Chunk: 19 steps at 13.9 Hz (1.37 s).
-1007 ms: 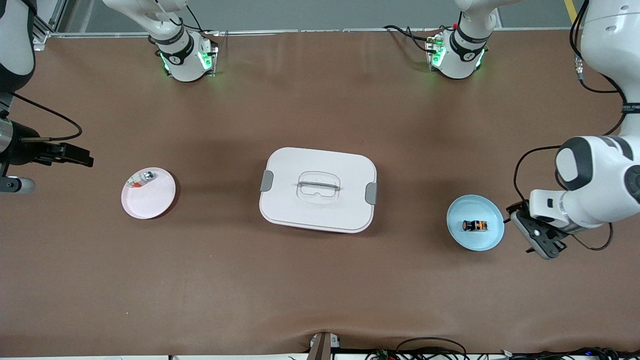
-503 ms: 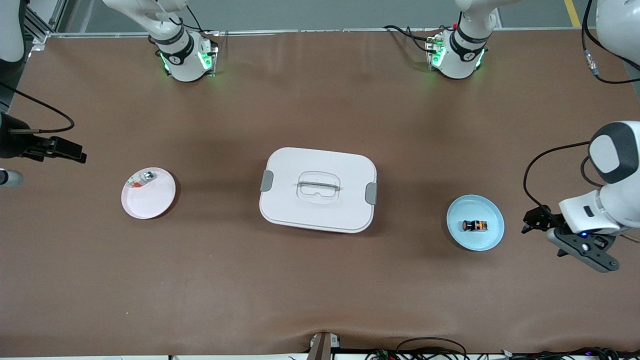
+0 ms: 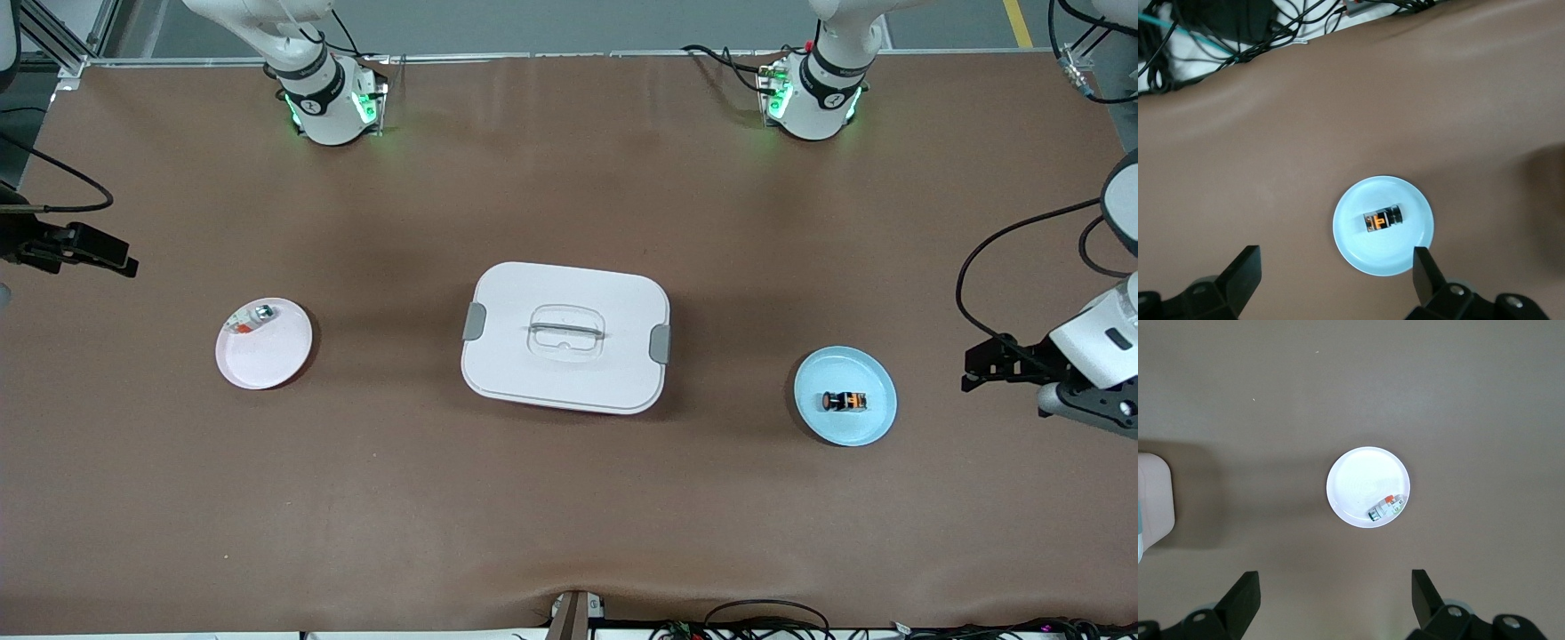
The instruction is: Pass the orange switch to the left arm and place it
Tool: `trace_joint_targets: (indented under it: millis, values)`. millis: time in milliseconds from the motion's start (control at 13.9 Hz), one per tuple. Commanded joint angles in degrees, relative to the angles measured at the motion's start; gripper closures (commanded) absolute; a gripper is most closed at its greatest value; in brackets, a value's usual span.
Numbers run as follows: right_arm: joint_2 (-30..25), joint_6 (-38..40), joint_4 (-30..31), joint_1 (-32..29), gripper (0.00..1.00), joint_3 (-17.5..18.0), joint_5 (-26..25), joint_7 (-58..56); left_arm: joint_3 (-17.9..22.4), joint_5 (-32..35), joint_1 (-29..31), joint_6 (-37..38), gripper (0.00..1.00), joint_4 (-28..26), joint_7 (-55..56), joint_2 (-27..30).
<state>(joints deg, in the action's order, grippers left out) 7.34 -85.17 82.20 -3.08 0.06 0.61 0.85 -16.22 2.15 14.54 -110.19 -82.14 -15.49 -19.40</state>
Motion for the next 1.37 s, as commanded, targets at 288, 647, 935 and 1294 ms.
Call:
trace_joint_targets:
  millis: [288, 647, 935, 1294]
  values:
    - [-3.2, -0.9, 4.0, -0.5, 0.00, 1.3, 0.1, 6.4, 0.7, -0.4, -3.0, 10.2, 0.00, -2.2, 15.4, 8.9]
    - [-5.1, -2.0, 3.7, -0.1, 0.00, 1.4, 0.0, 12.0, 6.5, -0.7, -7.3, 10.9, 0.00, -9.8, 14.6, 18.9]
    - [-5.7, -1.4, 3.7, -0.2, 0.00, 1.1, 0.1, 8.8, 11.4, -0.3, -12.8, 12.2, 0.00, -15.9, 16.4, 26.0]
    - [-6.2, -1.9, 4.5, -0.9, 0.00, 1.0, 0.5, 4.5, 12.4, -0.6, -14.6, 18.7, 0.00, -15.9, 22.5, 27.7]
